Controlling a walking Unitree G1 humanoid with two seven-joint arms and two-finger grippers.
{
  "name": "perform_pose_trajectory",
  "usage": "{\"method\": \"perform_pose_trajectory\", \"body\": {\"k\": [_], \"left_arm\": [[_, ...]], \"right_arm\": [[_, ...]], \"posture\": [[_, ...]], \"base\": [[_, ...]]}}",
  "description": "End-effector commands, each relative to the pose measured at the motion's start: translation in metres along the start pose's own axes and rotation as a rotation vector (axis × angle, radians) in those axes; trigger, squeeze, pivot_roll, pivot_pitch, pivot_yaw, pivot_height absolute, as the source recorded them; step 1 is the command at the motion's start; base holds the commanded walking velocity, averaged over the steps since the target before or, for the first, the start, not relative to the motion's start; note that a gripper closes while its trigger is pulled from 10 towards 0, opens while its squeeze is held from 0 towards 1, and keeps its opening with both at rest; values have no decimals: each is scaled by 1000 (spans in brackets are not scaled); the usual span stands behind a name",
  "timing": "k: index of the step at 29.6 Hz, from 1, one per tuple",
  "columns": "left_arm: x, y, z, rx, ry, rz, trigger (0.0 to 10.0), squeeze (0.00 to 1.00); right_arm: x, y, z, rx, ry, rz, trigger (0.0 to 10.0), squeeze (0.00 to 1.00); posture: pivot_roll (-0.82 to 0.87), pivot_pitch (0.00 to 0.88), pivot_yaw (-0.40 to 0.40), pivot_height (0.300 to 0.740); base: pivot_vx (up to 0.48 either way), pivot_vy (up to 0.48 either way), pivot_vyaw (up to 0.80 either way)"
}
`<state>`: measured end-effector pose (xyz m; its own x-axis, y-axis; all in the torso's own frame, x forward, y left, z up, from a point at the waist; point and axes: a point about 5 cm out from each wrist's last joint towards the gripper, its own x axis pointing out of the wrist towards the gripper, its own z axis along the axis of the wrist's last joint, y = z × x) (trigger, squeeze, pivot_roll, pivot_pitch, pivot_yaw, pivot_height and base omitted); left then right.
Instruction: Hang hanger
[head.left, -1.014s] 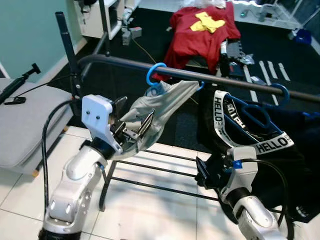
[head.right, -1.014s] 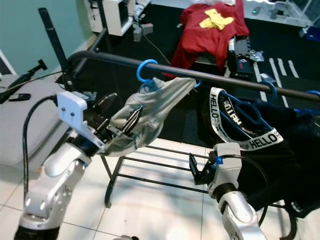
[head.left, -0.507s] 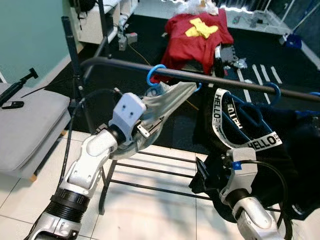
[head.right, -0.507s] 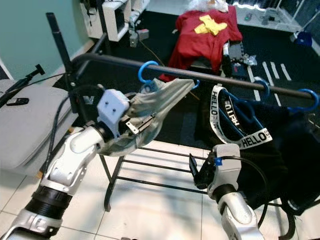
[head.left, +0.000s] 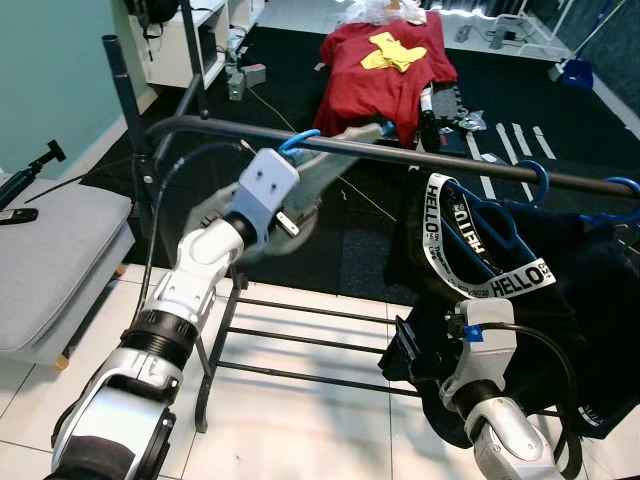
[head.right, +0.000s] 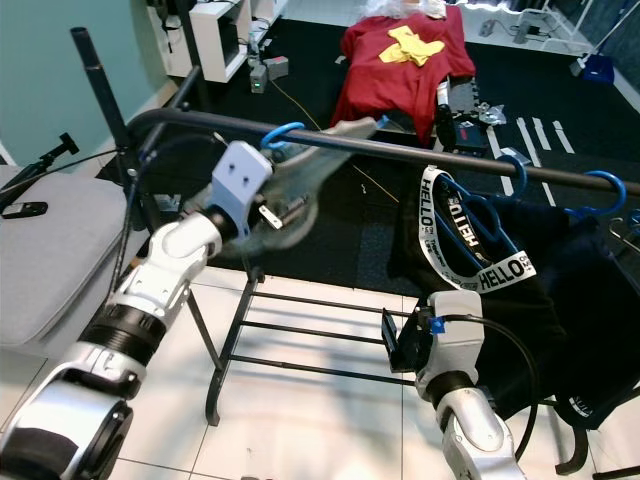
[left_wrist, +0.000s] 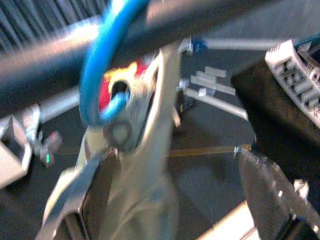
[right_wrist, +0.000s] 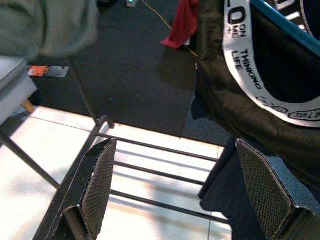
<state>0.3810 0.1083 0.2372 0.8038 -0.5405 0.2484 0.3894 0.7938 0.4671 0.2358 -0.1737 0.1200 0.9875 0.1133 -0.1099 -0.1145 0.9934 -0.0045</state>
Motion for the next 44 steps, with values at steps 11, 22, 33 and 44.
{"method": "perform_pose_trajectory", "body": {"k": [11,22,33,44], "left_arm": [[-20,25,-13,66,4,25,10000,0],[-29,26,-3,-7,-48,-181,10000,0],[-39,57,8,89,-16,-171,10000,0],[-50,66,-18,174,210,-167,10000,0]], "right_arm": [[-4,-2,-3,18,12,-9,10000,0],[-5,-2,-3,21,16,-9,10000,0],[-5,-1,-4,29,19,-8,10000,0],[-6,-1,-4,29,19,-11,10000,0]], "posture": [[-22,144,-35,740],[-27,148,-38,740],[-22,143,-36,740],[-25,143,-33,740]], "base": [[0,0,0],[0,0,0],[0,0,0],[0,0,0]]}}
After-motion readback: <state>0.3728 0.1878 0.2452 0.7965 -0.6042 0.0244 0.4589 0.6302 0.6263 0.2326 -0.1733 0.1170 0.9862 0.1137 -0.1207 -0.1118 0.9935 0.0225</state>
